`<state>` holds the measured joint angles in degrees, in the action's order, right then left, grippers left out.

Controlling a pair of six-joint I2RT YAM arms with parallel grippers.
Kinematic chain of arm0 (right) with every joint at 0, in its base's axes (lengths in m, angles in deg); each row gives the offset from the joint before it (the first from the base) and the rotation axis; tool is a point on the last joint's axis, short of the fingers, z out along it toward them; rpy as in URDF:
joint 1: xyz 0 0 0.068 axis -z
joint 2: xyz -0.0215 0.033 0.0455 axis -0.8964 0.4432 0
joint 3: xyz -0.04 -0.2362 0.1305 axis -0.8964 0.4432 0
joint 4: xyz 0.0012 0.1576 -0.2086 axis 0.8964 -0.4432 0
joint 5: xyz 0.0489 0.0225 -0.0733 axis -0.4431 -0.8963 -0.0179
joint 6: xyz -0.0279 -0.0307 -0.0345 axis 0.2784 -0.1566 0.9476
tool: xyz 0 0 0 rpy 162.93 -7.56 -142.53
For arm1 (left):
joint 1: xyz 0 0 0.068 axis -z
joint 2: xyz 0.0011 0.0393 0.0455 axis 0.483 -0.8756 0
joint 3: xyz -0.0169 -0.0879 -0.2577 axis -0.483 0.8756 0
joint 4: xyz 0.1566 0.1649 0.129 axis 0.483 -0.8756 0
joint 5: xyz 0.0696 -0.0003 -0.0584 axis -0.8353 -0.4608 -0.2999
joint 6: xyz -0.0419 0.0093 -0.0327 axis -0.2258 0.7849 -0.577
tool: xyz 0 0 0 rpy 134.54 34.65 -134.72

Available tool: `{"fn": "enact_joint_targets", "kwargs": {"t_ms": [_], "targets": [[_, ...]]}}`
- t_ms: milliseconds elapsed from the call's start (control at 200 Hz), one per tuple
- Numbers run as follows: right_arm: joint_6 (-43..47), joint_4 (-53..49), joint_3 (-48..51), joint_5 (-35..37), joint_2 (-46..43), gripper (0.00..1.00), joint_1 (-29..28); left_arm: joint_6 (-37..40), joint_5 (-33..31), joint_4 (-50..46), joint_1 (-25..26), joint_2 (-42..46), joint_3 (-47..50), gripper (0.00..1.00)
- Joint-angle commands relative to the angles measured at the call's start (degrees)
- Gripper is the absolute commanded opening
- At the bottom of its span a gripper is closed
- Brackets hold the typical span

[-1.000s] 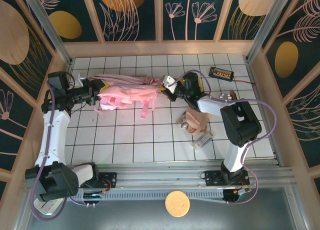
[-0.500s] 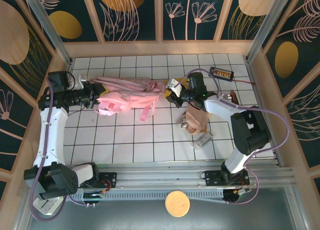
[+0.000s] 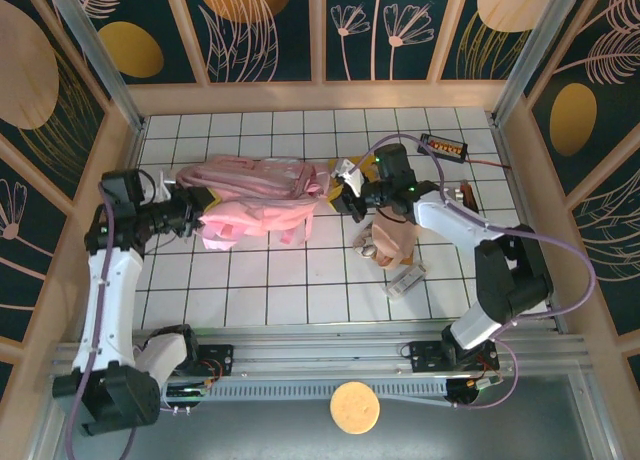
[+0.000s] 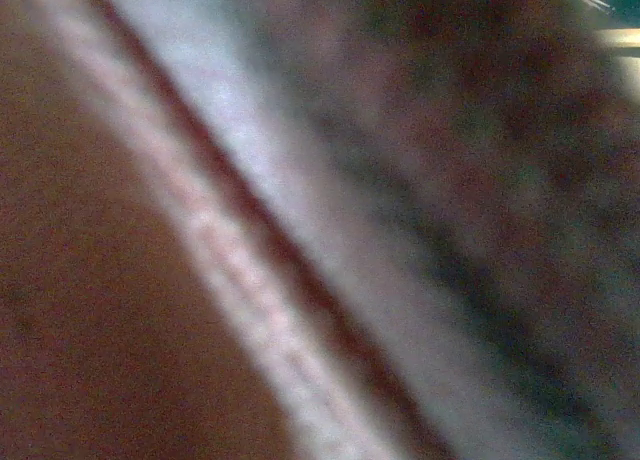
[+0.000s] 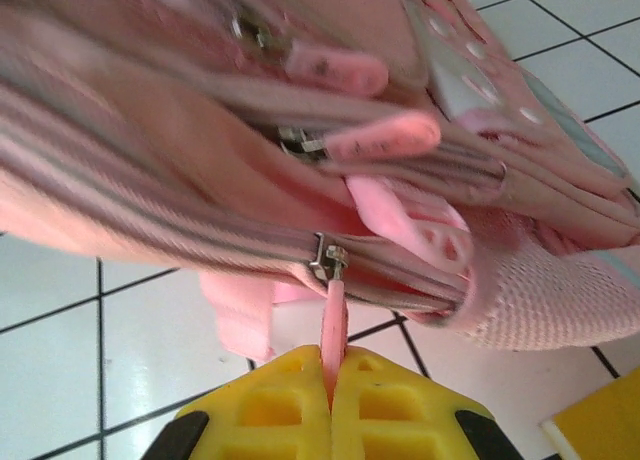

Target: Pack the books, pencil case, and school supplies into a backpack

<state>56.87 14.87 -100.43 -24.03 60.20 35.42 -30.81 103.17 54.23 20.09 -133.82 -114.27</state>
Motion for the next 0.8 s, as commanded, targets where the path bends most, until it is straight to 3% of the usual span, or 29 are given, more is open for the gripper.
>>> {"fn": "enact_joint_targets", "kwargs": {"t_ms": [0, 360, 565, 796], "targets": [[-2.5, -0.5, -0.2, -5.4, -6.0, 0.0, -2.7, -4.4, -5.3, 9.5, 0.6, 1.3, 3.5, 0.0], [-6.3, -7.8, -3.7, -2.6, -8.9, 0.0, -8.8, -2.7, -7.9, 11.5, 3.3, 0.4, 3.6, 0.0], [-10.8, -5.2, -1.9, -3.3, -11.3, 0.0, -6.9, -1.1, -8.3, 10.2, 3.3, -0.1, 2.3, 0.0], [-18.3, -1.7, -4.2, -3.3, -11.1, 0.0, -12.1, -6.1, -11.2, 14.4, 6.3, 2.3, 5.1, 0.0]]}}
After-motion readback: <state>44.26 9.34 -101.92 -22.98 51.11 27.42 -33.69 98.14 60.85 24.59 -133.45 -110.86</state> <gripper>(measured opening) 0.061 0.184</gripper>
